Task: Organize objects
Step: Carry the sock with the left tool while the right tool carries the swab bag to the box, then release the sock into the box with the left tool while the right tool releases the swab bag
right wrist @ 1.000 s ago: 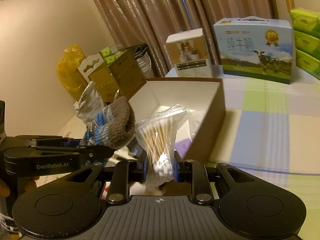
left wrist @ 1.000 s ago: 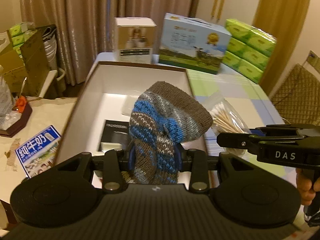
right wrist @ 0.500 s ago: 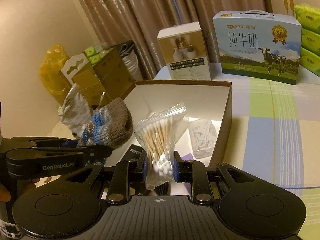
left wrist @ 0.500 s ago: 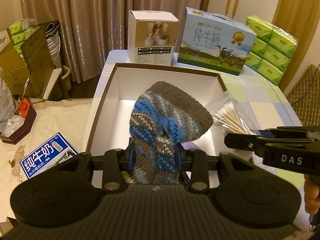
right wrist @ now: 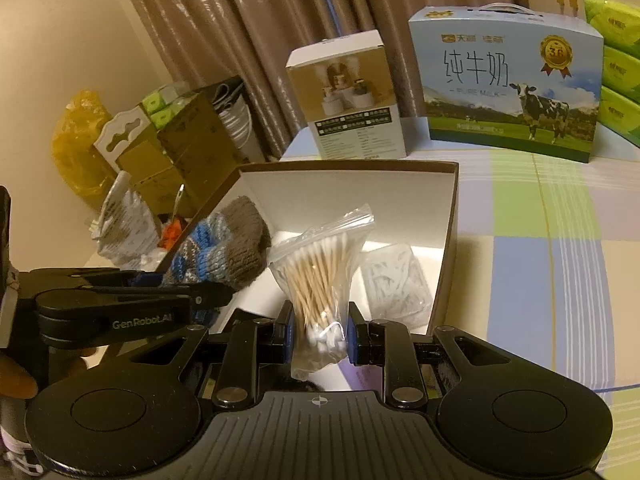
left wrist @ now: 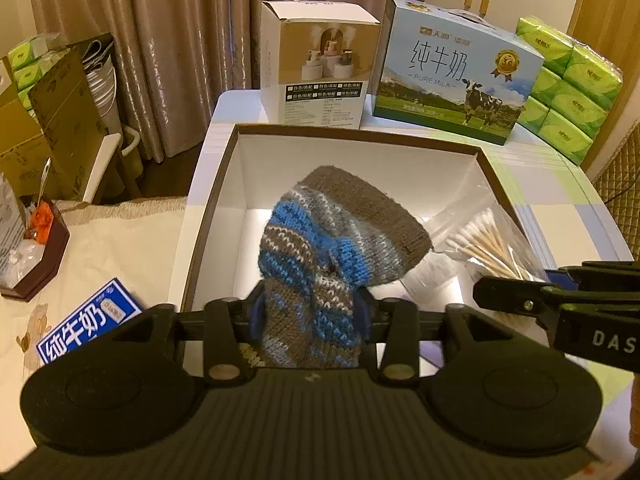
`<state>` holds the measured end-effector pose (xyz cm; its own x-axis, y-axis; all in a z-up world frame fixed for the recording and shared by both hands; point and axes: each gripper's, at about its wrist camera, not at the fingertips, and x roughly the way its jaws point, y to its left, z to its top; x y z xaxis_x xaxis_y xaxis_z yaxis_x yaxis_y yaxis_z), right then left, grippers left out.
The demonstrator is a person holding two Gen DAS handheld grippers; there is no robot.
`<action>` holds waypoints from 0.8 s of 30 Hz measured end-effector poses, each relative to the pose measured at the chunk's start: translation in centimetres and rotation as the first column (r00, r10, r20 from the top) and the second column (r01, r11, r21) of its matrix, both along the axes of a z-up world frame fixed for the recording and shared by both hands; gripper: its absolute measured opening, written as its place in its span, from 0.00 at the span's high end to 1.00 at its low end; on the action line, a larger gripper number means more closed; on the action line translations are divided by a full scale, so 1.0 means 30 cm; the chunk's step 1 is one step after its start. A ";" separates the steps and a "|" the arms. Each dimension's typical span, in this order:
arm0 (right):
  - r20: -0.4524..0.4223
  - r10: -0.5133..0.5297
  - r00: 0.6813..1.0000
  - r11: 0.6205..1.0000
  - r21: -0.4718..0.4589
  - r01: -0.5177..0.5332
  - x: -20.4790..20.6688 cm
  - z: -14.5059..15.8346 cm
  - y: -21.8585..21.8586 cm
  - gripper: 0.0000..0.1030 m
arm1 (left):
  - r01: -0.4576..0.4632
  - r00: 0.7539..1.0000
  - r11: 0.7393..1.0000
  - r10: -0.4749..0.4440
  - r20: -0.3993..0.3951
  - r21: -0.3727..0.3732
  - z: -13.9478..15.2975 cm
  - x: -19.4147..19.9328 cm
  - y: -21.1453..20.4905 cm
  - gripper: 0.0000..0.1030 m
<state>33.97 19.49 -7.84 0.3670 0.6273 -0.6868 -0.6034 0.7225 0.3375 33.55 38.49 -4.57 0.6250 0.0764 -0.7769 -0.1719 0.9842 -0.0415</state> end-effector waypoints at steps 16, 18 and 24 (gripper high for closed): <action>0.009 0.018 1.000 1.000 -0.002 -0.018 0.007 -0.019 0.026 0.74 | 0.002 1.000 1.000 -0.002 -0.005 0.020 -0.006 -0.016 0.026 0.22; 0.021 0.016 1.000 1.000 0.001 -0.016 0.004 -0.019 0.033 0.41 | -0.005 1.000 1.000 0.005 0.001 0.020 0.003 -0.027 0.032 0.18; 0.073 0.024 0.997 1.000 0.011 -0.025 -0.024 0.010 0.017 0.26 | -0.009 1.000 1.000 0.009 0.019 0.026 0.034 -0.060 0.036 0.11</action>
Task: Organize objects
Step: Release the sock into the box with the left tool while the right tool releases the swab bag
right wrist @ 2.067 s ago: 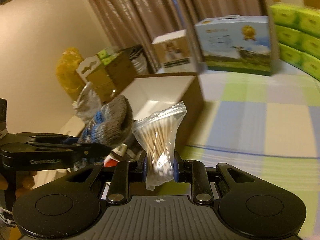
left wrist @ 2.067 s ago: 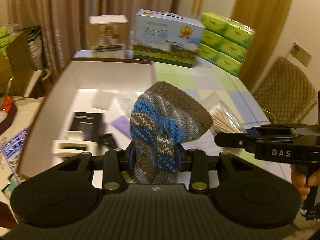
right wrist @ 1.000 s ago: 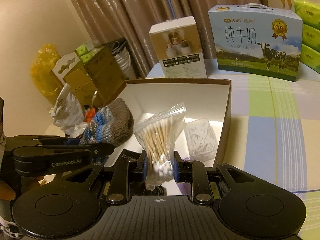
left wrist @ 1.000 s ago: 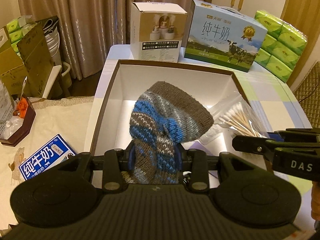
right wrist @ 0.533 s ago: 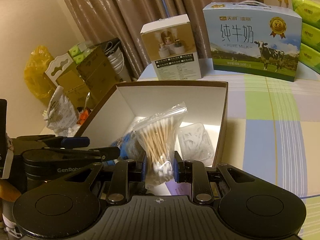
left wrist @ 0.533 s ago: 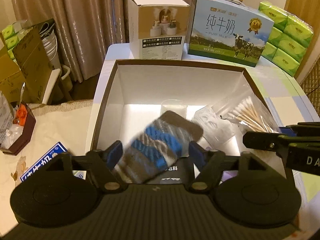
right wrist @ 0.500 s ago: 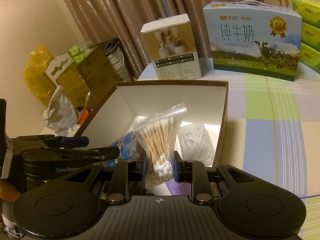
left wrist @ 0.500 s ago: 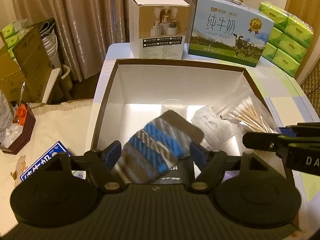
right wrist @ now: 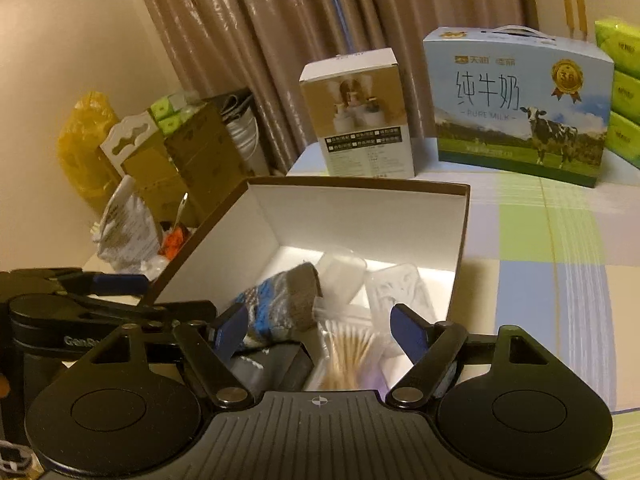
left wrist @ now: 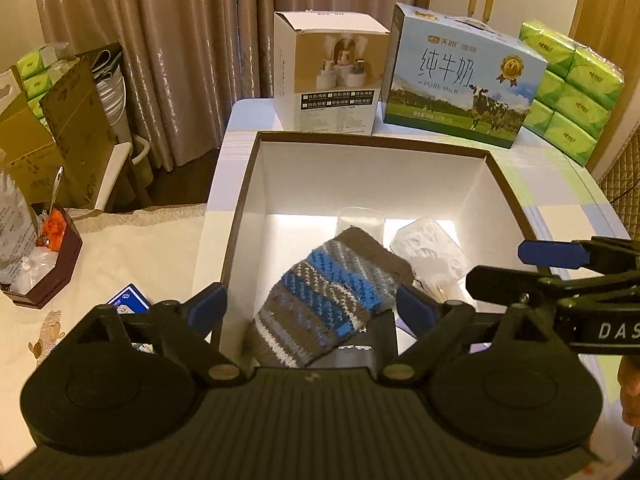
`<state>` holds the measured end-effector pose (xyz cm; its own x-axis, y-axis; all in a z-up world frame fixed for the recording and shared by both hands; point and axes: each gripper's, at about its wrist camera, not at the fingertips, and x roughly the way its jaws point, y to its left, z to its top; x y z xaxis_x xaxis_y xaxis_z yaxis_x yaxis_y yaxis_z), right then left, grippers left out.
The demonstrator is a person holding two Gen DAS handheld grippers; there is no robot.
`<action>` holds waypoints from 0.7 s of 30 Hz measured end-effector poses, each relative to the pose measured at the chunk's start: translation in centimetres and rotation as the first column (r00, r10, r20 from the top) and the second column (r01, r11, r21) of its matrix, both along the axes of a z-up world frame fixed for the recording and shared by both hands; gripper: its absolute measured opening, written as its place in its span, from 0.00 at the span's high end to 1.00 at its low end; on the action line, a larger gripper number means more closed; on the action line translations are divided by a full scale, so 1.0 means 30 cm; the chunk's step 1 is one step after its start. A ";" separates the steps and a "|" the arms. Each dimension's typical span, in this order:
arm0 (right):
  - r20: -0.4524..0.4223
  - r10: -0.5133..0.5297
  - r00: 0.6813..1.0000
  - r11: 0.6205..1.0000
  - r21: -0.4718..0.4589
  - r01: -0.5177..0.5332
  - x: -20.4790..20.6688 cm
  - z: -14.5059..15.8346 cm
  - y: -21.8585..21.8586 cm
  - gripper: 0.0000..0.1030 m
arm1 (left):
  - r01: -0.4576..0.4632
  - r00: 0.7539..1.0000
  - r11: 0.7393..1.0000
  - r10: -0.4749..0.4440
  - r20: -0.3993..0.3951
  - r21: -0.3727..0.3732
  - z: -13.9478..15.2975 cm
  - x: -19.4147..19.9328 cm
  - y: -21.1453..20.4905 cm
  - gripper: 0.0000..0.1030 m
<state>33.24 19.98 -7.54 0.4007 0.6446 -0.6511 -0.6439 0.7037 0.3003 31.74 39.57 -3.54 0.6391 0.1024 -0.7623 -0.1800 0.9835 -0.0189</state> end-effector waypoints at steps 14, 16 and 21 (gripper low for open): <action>0.034 -0.023 0.999 0.999 -0.039 0.024 -0.112 0.045 -0.113 0.02 | -0.023 1.000 1.000 0.023 0.011 0.002 0.060 -0.126 -0.044 0.02; 0.034 -0.032 0.999 0.998 -0.044 0.033 -0.132 0.052 -0.131 0.02 | -0.028 1.000 1.000 0.028 0.015 0.006 0.067 -0.150 -0.056 0.01; 0.029 -0.062 0.998 0.996 -0.058 0.063 -0.176 0.068 -0.178 0.02 | -0.014 1.000 1.000 0.014 0.023 0.007 0.087 -0.200 -0.098 0.01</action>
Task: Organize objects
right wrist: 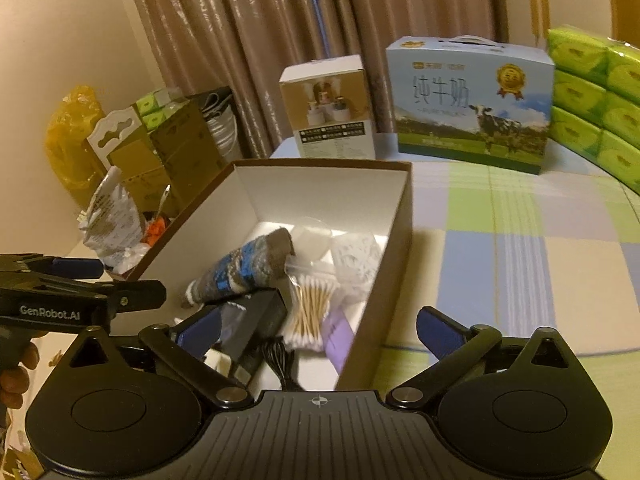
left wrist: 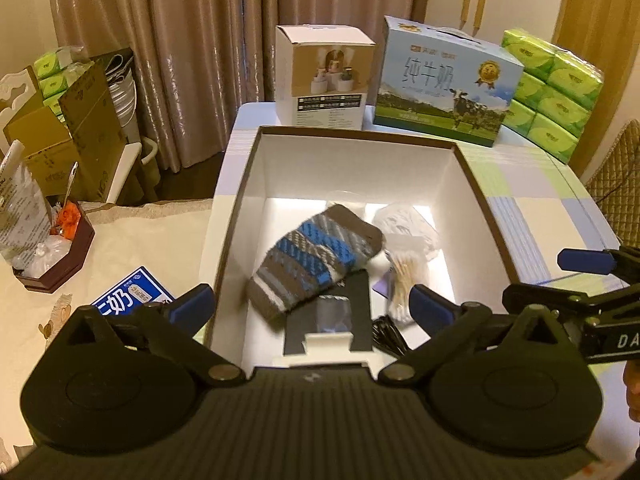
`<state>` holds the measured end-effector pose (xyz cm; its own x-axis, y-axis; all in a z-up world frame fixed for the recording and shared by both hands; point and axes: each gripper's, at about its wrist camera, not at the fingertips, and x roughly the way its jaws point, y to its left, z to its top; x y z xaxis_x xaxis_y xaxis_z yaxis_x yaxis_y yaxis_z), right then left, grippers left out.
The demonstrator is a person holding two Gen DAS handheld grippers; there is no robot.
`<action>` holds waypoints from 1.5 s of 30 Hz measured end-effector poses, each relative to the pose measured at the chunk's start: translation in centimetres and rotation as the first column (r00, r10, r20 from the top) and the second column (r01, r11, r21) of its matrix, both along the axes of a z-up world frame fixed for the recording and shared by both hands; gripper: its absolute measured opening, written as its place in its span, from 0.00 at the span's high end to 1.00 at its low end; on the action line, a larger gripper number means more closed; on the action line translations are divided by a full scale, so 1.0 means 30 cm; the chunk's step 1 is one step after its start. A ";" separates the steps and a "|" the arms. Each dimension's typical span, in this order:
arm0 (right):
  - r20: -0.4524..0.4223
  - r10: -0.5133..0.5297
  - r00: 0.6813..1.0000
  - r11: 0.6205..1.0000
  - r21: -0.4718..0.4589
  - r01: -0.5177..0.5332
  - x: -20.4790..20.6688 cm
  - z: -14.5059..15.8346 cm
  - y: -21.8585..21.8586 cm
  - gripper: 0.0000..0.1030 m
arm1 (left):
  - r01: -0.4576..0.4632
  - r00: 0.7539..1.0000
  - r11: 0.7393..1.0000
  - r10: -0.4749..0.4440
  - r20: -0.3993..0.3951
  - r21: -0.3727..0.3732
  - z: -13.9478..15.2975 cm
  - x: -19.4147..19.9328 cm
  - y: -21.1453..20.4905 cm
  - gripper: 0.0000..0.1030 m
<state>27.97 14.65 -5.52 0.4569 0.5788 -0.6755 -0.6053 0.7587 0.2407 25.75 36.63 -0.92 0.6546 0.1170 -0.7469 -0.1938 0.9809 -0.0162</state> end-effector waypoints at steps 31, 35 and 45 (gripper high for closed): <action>-0.065 -0.010 0.998 1.000 0.017 0.012 -0.320 0.052 -0.575 0.02 | 0.000 1.000 1.000 0.000 -0.008 0.005 0.054 -0.407 -0.525 0.02; -0.066 -0.026 0.997 1.000 0.012 0.027 -0.358 0.051 -0.656 0.02 | 0.009 1.000 1.000 -0.009 -0.014 0.003 0.051 -0.446 -0.611 0.02; -0.053 -0.081 0.995 0.997 0.001 0.081 -0.448 0.068 -0.868 0.02 | 0.024 1.000 1.000 -0.024 -0.020 -0.007 0.051 -0.539 -0.795 0.02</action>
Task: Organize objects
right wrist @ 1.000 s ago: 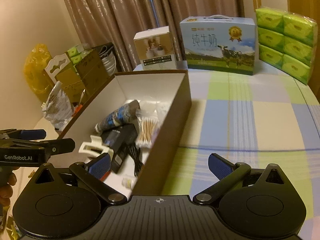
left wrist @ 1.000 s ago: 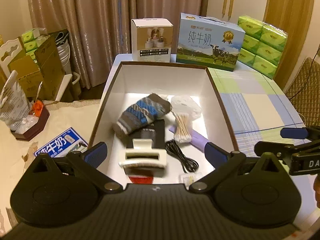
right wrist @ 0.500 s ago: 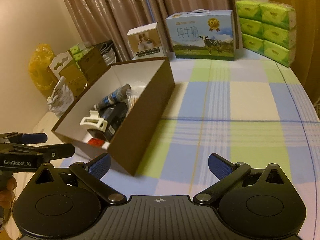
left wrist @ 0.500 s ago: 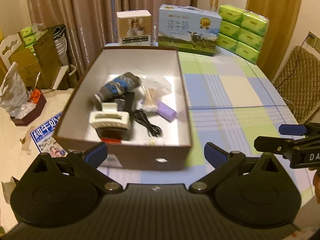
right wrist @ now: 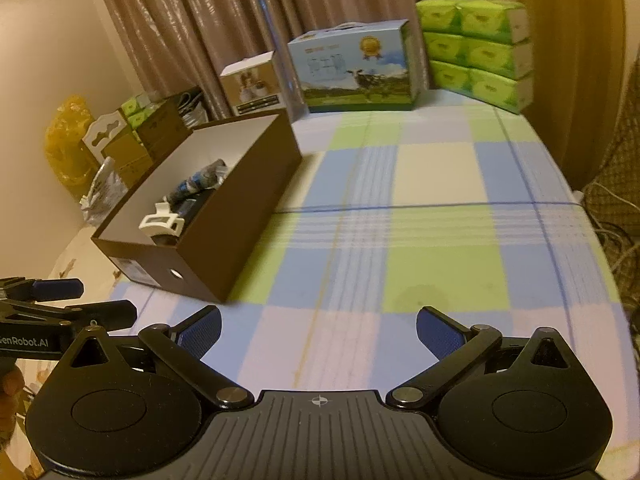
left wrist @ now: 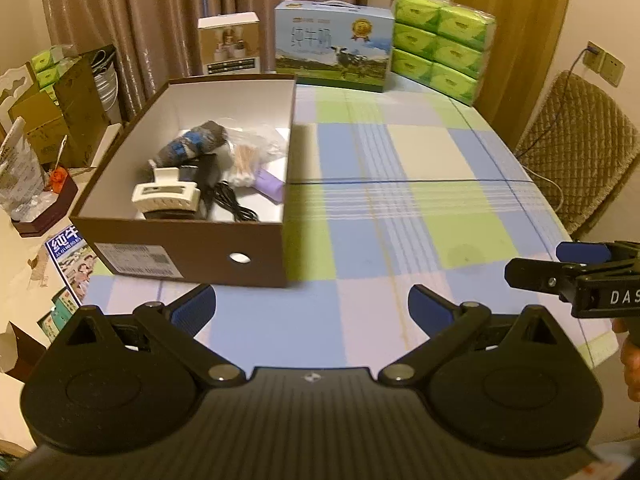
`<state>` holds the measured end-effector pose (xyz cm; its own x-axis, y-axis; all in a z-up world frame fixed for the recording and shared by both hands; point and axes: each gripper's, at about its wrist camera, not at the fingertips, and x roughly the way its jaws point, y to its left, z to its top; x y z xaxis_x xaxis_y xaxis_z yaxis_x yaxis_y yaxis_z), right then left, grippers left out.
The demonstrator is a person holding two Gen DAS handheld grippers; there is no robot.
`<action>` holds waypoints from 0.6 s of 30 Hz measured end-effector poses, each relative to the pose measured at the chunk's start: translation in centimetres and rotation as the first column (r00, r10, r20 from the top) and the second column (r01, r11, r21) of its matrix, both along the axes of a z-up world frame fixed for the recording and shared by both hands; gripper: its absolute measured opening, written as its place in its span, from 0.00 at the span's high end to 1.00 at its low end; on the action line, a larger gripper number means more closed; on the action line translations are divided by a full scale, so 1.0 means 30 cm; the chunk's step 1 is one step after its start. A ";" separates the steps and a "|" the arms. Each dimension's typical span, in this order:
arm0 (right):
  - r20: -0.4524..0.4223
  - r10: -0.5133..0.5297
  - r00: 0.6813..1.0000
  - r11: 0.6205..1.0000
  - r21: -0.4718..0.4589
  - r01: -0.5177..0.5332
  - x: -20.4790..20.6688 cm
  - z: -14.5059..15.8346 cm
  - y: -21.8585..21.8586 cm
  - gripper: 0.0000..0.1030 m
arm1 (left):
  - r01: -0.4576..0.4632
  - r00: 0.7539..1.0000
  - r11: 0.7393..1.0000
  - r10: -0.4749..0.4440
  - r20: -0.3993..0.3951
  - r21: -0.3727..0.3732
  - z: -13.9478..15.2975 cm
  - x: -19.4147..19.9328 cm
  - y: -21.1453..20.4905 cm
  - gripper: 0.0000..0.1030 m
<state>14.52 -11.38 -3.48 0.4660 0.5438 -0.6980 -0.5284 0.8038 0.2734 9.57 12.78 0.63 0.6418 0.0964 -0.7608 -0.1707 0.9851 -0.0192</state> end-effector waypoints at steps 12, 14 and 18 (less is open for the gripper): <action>0.027 -0.046 0.999 0.998 -0.051 0.048 -0.106 0.020 -0.188 0.02 | 0.049 0.999 0.998 -0.049 0.002 -0.025 -0.021 -0.081 -0.190 0.02; 0.028 -0.052 0.998 0.997 -0.055 0.053 -0.120 0.018 -0.210 0.02 | 0.054 0.999 0.998 -0.054 0.000 -0.025 -0.023 -0.089 -0.211 0.02; 0.031 -0.055 0.998 0.996 -0.063 0.057 -0.141 0.020 -0.239 0.02 | 0.058 0.998 0.998 -0.058 0.003 -0.027 -0.025 -0.108 -0.244 0.02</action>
<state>10.29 -18.56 -2.87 0.5155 0.4705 -0.7161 -0.4888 0.8479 0.2052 6.32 5.47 -0.13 0.6473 0.0378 -0.7613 -0.1129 0.9925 -0.0467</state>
